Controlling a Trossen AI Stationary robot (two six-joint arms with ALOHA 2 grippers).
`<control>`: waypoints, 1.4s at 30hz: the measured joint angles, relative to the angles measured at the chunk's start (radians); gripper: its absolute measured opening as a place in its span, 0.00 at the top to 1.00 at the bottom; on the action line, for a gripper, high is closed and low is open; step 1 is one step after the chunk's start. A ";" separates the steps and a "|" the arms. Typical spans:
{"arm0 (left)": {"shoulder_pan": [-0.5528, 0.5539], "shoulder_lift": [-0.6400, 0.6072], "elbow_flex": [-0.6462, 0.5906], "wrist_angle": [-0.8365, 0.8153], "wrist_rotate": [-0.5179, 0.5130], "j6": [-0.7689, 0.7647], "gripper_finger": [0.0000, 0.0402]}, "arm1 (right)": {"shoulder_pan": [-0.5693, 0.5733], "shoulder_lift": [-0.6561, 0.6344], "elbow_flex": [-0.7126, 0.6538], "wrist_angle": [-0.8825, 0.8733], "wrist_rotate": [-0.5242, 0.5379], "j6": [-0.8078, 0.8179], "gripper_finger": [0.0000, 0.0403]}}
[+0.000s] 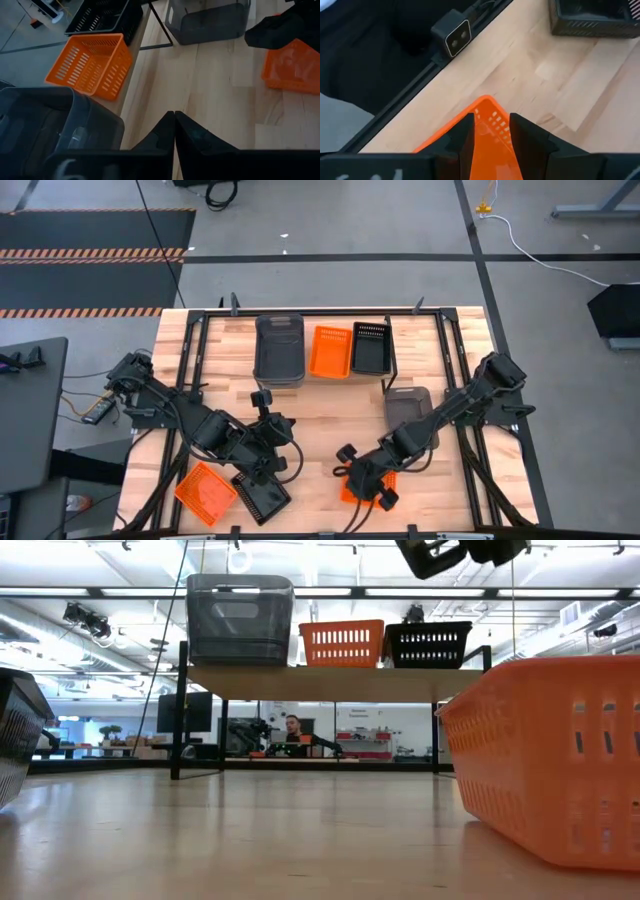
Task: Stack baskets on shelf by color
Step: Stack the right orange bin on the orange bin on the shelf
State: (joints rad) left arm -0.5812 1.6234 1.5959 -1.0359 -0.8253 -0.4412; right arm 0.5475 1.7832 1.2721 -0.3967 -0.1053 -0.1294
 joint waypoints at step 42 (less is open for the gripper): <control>0.000 0.000 0.000 0.002 0.000 -0.001 0.95 | 0.204 0.000 0.000 -0.426 0.044 0.389 0.68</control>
State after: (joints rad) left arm -0.5811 1.6234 1.5960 -1.0341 -0.8253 -0.4423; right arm 0.7519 1.7832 1.2716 -0.8230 -0.0617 0.2594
